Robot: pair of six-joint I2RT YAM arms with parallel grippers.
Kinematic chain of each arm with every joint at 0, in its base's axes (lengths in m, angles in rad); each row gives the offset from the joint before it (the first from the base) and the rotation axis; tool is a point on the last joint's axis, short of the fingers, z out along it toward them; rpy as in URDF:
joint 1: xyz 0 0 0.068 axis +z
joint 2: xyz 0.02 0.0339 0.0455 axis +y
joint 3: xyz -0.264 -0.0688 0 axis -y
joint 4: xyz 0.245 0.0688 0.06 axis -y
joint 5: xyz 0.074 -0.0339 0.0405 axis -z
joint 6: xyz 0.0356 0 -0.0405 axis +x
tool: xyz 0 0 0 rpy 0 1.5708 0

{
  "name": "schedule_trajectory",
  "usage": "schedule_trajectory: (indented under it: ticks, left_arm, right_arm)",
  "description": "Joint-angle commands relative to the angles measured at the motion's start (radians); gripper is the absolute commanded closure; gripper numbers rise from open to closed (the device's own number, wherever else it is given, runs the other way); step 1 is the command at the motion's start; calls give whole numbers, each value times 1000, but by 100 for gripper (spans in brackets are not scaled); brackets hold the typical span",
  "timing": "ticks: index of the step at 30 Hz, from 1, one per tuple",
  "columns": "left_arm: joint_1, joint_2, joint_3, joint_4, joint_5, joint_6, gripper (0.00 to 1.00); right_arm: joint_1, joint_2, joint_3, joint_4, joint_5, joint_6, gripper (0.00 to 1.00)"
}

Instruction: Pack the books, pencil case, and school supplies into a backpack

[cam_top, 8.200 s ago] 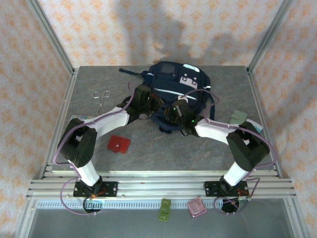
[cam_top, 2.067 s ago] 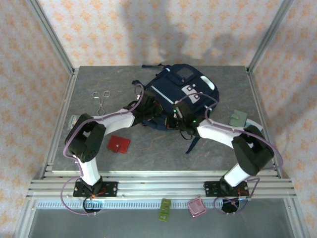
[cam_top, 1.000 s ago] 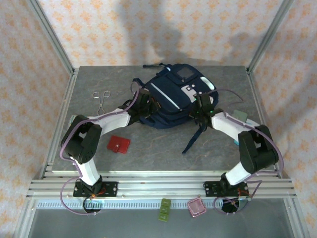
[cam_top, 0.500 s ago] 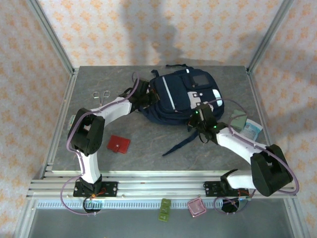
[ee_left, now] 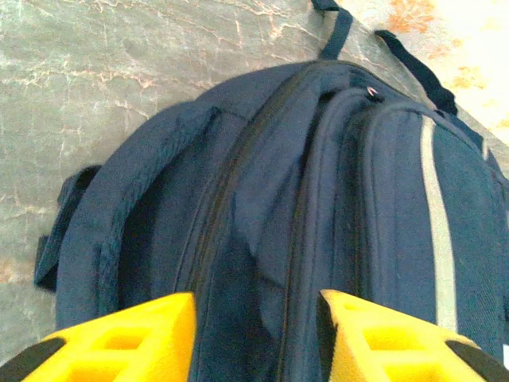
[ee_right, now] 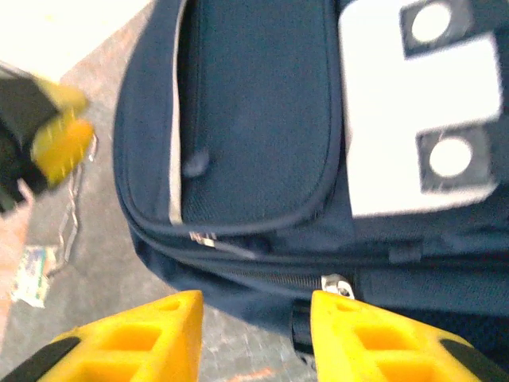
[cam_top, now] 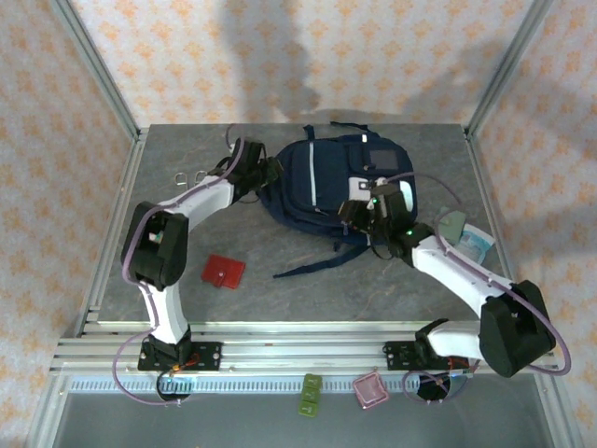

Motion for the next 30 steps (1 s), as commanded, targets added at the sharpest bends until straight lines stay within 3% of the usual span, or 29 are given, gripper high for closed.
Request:
schedule_trajectory:
  ticks: [1, 9, 18, 23, 26, 30]
  left_arm:
    - [-58, -92, -87, 77, 5, -21, 53]
    - [-221, -146, -177, 110, -53, -9, 51]
    - [-241, -45, -140, 120, -55, 13, 54]
    - [-248, -12, -122, 111, -50, 23, 57]
    - [-261, -20, -121, 108, -65, 38, 57]
    - [-289, -49, -133, 98, -109, 68, 54]
  right_arm:
    - [-47, 56, 56, 9, -78, 15, 59]
    - [-87, 262, 147, 61, -175, 56, 58]
    - [-89, 401, 215, 114, -241, 115, 57]
    - [-95, 446, 223, 161, -240, 147, 74]
    - [-96, 474, 229, 154, -237, 149, 99]
    - [-96, 445, 217, 175, -249, 149, 100]
